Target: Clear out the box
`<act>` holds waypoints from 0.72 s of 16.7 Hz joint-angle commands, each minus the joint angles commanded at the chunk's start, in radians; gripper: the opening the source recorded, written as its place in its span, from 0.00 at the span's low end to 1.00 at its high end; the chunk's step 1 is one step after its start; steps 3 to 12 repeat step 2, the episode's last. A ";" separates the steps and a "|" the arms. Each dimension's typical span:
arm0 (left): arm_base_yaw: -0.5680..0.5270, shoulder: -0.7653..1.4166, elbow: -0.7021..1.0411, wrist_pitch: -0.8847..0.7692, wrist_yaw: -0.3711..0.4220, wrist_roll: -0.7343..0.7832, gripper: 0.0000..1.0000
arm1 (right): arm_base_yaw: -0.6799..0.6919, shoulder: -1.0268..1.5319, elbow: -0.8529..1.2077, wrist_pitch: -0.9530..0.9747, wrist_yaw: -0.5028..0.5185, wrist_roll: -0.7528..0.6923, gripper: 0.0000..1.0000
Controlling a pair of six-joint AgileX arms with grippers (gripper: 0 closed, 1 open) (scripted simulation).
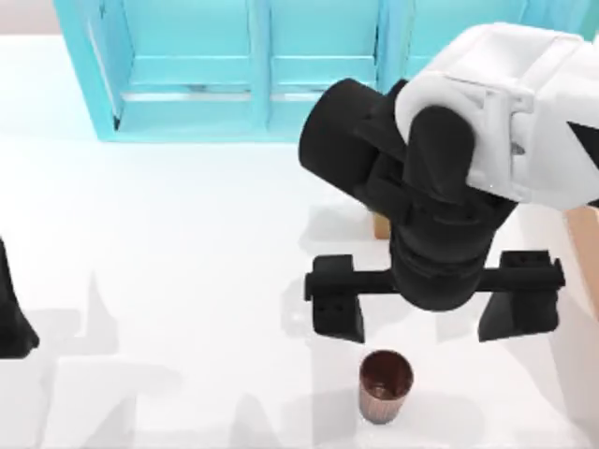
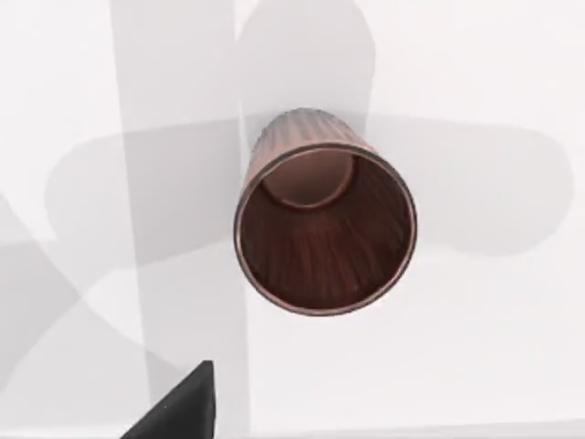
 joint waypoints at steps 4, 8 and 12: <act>0.000 0.000 0.000 0.000 0.000 0.000 1.00 | -0.001 -0.004 0.016 -0.017 -0.002 0.000 1.00; 0.000 0.000 0.000 0.000 0.000 0.000 1.00 | -0.001 -0.004 0.016 -0.017 -0.002 0.000 1.00; 0.000 0.000 0.000 0.000 0.000 0.000 1.00 | -0.001 -0.004 0.016 -0.017 -0.002 0.000 1.00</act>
